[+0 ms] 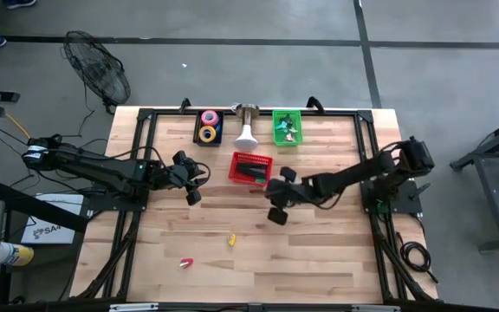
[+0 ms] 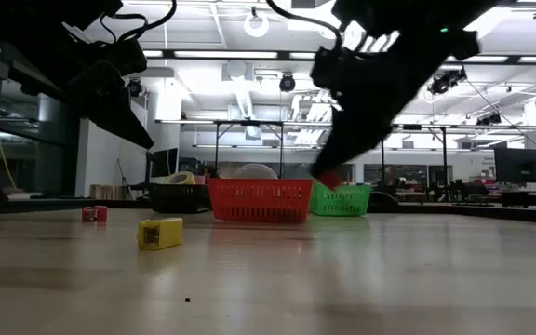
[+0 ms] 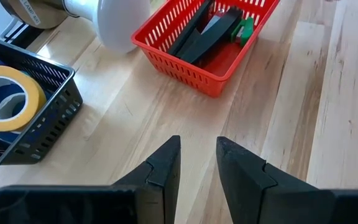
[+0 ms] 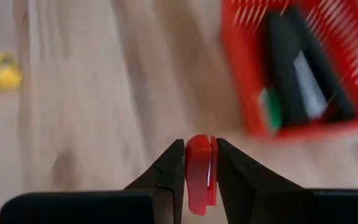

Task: Pick and place Stapler, Stapler remover, tape
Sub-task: Put the bottom right red stapler into the red basket

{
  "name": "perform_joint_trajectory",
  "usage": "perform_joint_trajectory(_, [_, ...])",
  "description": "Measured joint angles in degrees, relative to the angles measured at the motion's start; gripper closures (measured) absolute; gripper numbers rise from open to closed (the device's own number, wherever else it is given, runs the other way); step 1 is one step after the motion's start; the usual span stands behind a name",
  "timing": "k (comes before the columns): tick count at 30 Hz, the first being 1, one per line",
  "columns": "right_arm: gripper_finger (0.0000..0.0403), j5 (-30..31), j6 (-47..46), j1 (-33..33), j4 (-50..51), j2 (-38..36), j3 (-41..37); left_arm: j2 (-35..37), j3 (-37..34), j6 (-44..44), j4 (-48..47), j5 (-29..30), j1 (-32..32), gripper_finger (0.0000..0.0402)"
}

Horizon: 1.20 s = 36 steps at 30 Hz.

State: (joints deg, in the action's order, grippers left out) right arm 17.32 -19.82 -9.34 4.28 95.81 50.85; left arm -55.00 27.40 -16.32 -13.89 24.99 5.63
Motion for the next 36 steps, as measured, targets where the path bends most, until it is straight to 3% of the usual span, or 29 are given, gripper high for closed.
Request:
perform_joint_trajectory(14, [0.0337, -0.3, 16.9, 9.8, -15.2, 0.2, 0.1, 0.0, 0.0, 0.0, 0.0, 0.0, 0.0, 0.03])
perform_joint_trajectory(28, [0.0336, -3.8, 20.3, 13.1, -29.6, 9.3, 0.1, 0.0, 0.0, 0.0, -0.1, 0.2, 0.0, 0.03])
perform_joint_trajectory(36, [0.0336, -6.2, 19.9, 13.5, -30.3, 12.7, 0.1, 0.0, 0.0, 0.0, -0.1, 0.2, 0.0, 0.03])
